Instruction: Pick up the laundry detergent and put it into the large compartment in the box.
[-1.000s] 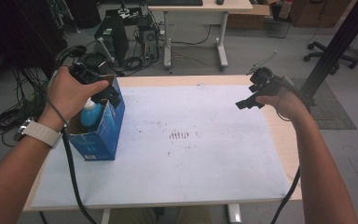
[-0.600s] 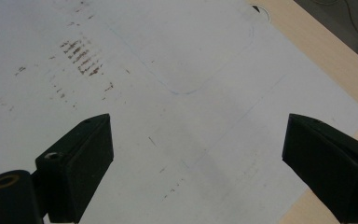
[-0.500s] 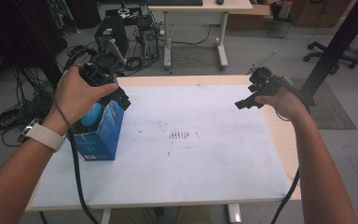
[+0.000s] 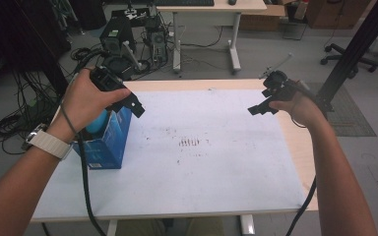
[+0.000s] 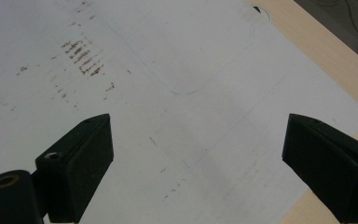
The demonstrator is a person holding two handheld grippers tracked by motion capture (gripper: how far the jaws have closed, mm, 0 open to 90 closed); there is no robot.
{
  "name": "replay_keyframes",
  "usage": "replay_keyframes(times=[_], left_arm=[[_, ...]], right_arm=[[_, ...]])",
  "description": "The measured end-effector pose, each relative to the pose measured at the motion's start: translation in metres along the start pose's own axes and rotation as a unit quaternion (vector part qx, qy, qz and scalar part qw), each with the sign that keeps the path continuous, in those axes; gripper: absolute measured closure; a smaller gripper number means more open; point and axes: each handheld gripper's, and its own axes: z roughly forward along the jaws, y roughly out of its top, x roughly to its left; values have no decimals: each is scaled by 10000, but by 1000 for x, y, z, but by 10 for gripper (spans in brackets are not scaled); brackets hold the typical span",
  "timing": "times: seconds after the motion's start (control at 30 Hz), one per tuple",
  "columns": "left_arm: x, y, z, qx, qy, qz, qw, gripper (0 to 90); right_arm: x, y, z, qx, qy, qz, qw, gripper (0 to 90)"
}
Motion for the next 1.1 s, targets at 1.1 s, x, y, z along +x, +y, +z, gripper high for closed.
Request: replay_keyframes(times=[1.1], left_arm=[[-31,12,8,-9,-210,654,9976,115]], right_arm=[[2,1,-1,-40,-3,-2,10000,89]])
